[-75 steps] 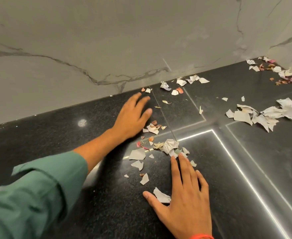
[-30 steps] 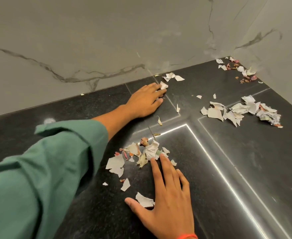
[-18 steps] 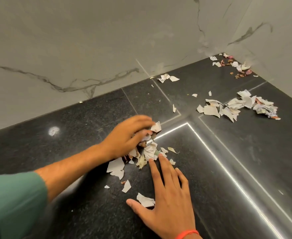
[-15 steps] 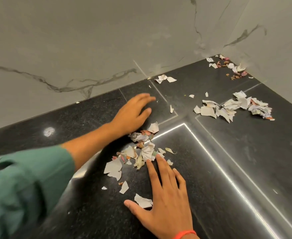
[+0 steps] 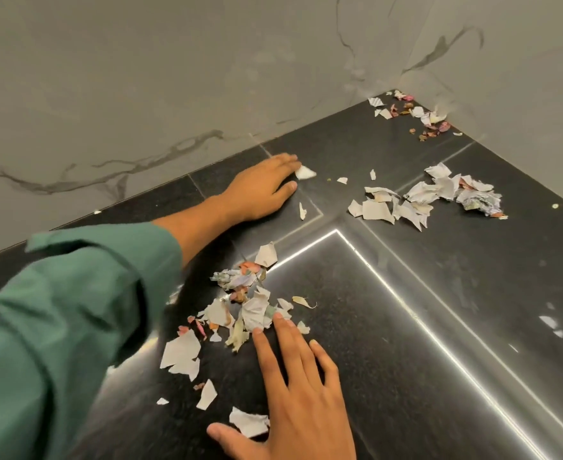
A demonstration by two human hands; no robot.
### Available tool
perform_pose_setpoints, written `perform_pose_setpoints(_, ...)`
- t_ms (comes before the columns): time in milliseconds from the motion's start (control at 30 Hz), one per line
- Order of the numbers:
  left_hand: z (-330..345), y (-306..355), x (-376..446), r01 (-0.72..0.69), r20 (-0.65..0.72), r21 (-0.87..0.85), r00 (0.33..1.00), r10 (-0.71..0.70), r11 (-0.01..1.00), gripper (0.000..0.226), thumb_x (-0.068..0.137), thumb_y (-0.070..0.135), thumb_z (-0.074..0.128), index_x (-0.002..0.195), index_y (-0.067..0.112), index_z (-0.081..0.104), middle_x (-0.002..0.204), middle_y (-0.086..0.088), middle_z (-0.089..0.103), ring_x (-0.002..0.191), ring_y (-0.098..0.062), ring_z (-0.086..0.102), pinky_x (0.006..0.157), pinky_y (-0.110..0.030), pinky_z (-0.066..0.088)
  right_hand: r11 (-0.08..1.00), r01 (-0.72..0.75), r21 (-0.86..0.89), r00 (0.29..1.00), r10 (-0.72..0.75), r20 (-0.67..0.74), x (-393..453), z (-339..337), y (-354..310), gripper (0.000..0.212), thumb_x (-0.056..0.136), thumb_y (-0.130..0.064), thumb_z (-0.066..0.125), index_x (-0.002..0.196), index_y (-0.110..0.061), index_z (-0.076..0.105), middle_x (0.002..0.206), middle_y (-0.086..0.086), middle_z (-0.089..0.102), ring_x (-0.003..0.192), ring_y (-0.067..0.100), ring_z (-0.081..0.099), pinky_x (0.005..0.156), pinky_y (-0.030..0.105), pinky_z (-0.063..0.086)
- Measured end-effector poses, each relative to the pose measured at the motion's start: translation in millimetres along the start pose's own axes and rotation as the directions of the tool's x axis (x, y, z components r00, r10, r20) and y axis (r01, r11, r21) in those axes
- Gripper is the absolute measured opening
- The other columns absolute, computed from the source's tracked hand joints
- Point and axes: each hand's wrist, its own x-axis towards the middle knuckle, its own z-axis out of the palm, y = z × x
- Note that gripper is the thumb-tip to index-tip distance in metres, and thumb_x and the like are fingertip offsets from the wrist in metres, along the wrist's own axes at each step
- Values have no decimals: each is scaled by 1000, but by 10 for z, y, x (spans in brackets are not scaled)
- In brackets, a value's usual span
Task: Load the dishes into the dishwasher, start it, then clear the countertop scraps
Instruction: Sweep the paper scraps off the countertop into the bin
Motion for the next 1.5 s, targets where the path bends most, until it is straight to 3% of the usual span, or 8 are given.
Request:
perform_pose_setpoints(233, -29, 340, -1133, -269, -67, -178, 963, 261, 947, 32, 105, 25, 47, 125, 13, 70, 132, -3, 59, 123, -17, 55, 102, -31, 46, 999, -4, 36, 1000, 3, 22, -18, -35, -20, 113, 67, -97, 40, 153, -24, 42, 163, 5, 32, 147, 22, 37, 109, 46, 26)
perform_pose_setpoints(333, -70, 292, -868, -173, -138, -171, 979, 150, 970, 37, 104, 29, 47, 134, 17, 64, 141, -6, 53, 131, -20, 49, 109, -36, 41, 999, -5, 44, 1000, 5, 8, -27, -37, -29, 110, 71, -96, 38, 156, -25, 35, 165, 3, 26, 150, 21, 30, 112, 47, 22)
perform_pose_setpoints(467, -37, 192, -214, 45, 6, -109, 999, -45, 993, 56, 107, 45, 40, 159, 26, 35, 166, -6, 30, 153, -23, 27, 124, -45, 25, 999, 1, 48, 1000, -1, -8, -59, -33, -43, 106, 77, -94, 34, 159, -28, 26, 168, 0, 15, 154, 18, 19, 117, 47, 17)
perform_pose_setpoints(800, 36, 408, -1341, -168, 213, -264, 950, 227, 950, 50, 112, 34, 29, 158, 15, 38, 168, 4, 28, 157, -7, 11, 129, -33, 8, 1000, 13, 17, 999, -12, -50, -84, -23, -48, 103, 77, -93, 35, 159, -33, 21, 169, -4, 4, 155, 13, 6, 122, 48, 20)
perform_pose_setpoints(1067, -310, 617, -2506, 150, -71, -478, 975, -209, 866, 42, 109, 23, 40, 149, 21, 53, 156, 12, 47, 145, 0, 40, 122, -31, 32, 999, 14, 32, 992, -10, -130, -101, 15, -29, 103, 73, -94, 42, 156, -35, 29, 169, 0, 6, 153, 17, 20, 121, 47, 24)
perform_pose_setpoints(1233, -81, 751, -3530, 617, -227, -385, 657, -718, 686, 57, 104, 50, 35, 156, 29, 41, 165, 13, 30, 154, 2, 17, 128, -34, 16, 999, 27, 25, 984, -22, -178, -108, 53, -13, 102, 71, -92, 45, 155, -36, 30, 169, 1, 10, 151, 18, 23, 120, 45, 25)
perform_pose_setpoints(1400, 286, 1261, -3546, 753, -229, -176, 596, -770, 635, 76, 100, 63, 10, 165, 23, 15, 172, 1, 7, 158, -11, -6, 128, -33, -1, 996, 57, 65, 976, -41, -214, -121, 50, -1, 94, 74, -88, 48, 151, -34, 37, 168, 0, 10, 148, 17, 25, 119, 45, 26)
perform_pose_setpoints(1500, 449, 1515, -3053, 669, -230, -184, 683, -694, 720, 75, 101, 61, 9, 165, 21, 7, 172, -2, 6, 159, -16, -6, 129, -38, 3, 966, 97, 240, 948, -16, -317, -119, 40, 44, 81, 82, -77, 52, 148, -31, 41, 167, -2, 14, 145, 18, 33, 113, 45, 34)
